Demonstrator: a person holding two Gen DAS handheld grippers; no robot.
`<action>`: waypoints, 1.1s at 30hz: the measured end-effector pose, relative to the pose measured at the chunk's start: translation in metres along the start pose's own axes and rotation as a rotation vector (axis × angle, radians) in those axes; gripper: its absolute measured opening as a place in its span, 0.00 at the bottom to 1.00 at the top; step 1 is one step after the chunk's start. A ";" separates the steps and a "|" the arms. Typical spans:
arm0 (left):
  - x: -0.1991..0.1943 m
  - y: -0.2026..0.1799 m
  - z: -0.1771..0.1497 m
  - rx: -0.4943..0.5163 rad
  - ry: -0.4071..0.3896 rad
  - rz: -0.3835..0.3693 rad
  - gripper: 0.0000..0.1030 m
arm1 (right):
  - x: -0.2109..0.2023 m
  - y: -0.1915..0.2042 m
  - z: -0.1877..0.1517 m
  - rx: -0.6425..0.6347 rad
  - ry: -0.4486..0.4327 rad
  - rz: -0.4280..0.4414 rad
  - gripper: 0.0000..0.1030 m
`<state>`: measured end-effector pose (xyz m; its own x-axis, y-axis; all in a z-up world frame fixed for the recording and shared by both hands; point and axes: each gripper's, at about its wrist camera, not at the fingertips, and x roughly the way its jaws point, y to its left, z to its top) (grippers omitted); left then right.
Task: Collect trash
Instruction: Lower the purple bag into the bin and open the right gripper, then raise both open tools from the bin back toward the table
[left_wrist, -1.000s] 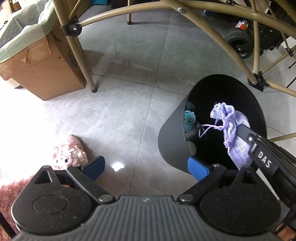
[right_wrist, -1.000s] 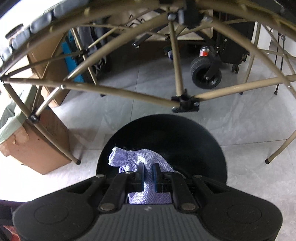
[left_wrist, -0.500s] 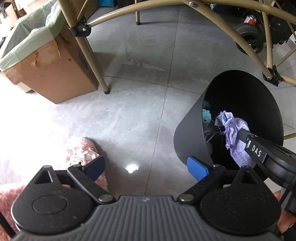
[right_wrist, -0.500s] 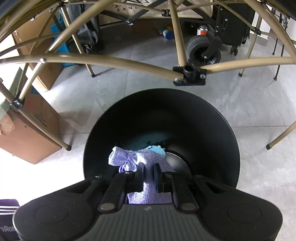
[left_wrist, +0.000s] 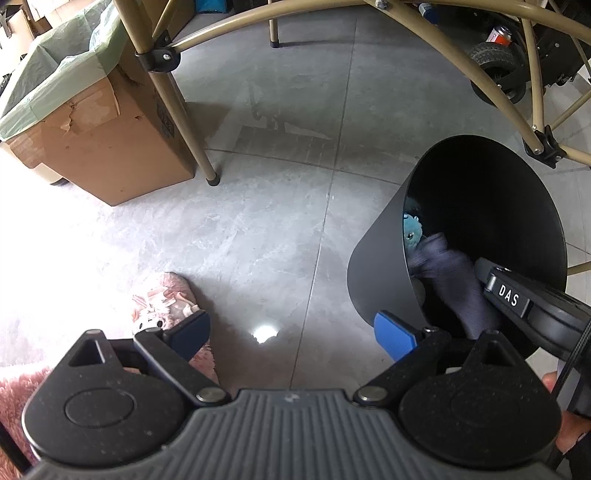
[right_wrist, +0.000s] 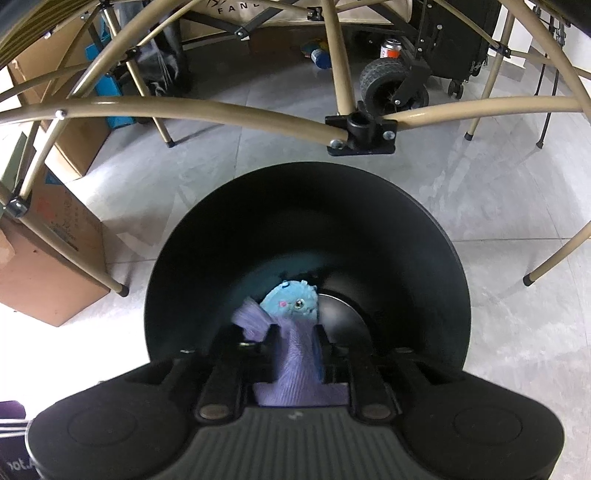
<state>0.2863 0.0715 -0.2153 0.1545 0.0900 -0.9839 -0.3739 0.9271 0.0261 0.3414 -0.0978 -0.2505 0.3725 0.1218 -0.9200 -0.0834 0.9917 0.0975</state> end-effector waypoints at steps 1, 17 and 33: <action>0.000 0.000 0.000 0.000 0.000 0.000 0.95 | 0.000 -0.001 0.000 0.004 0.000 0.001 0.37; -0.002 -0.001 -0.001 0.000 -0.004 -0.006 0.95 | -0.004 -0.011 0.001 0.019 -0.004 0.021 1.00; -0.004 -0.001 -0.001 0.003 -0.010 -0.021 0.95 | -0.009 -0.015 0.002 0.023 -0.020 0.032 1.00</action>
<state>0.2849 0.0694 -0.2112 0.1714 0.0737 -0.9824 -0.3675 0.9300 0.0057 0.3408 -0.1135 -0.2432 0.3880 0.1540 -0.9087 -0.0745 0.9880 0.1356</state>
